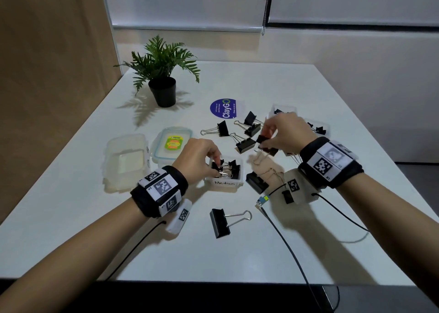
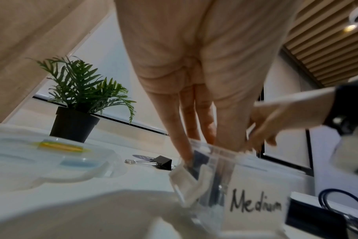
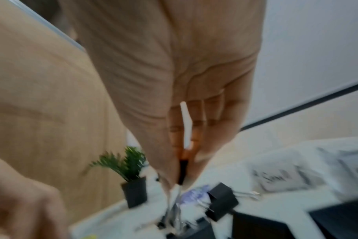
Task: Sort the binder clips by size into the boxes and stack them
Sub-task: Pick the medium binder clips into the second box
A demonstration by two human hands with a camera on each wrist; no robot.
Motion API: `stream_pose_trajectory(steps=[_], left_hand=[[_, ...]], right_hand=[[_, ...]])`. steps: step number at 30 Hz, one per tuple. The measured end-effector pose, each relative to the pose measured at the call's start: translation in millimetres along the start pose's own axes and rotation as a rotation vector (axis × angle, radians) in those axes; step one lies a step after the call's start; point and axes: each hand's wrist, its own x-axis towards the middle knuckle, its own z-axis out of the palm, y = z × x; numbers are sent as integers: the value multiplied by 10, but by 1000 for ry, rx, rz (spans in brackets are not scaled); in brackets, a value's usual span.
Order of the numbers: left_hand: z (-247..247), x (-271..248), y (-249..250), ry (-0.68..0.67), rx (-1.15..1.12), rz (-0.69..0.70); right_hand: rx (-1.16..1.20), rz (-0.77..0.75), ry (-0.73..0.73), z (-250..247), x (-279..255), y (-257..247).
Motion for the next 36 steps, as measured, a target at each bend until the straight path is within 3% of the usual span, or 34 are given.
stream_pose_trajectory(steps=[3, 7, 14, 25, 36], left_hand=[[17, 20, -16, 42, -12, -14], [11, 77, -12, 37, 8, -17], [13, 119, -58, 16, -94, -75], [1, 98, -93, -10, -123, -114], [-29, 92, -138, -76, -119, -116]], right_hand=[[244, -159, 2, -137, -145, -208], [90, -283, 39, -15, -272, -423], [-100, -252, 25, 308, -343, -609], [31, -207, 20, 404, -379, -579], [-184, -441, -64, 328, -390, -319]])
